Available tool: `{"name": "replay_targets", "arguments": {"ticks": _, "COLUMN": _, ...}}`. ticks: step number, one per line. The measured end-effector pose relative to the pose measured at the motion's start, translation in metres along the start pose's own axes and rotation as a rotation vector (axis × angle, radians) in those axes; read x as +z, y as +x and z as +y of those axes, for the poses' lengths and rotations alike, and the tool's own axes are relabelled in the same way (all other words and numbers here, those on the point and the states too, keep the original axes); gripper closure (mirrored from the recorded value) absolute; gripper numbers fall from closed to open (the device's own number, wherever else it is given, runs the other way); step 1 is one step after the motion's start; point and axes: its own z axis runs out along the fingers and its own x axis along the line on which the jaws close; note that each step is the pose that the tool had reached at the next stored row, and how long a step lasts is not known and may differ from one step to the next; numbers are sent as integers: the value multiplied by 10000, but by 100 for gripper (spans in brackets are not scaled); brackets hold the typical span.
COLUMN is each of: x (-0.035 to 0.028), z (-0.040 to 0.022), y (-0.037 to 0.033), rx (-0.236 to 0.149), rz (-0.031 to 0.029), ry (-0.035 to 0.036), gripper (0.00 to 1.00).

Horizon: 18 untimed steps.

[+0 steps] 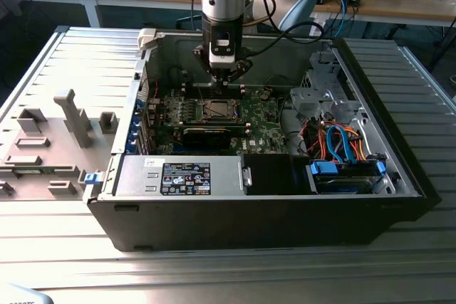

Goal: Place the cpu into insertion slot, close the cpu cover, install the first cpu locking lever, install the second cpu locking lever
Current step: 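Install the first cpu locking lever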

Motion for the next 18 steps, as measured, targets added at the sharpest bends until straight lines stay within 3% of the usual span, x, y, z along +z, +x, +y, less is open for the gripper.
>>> {"name": "replay_targets", "arguments": {"ticks": 18, "x": 0, "z": 0, "y": 0, "rx": -319, "rz": 7, "ry": -11, "gripper": 89}}
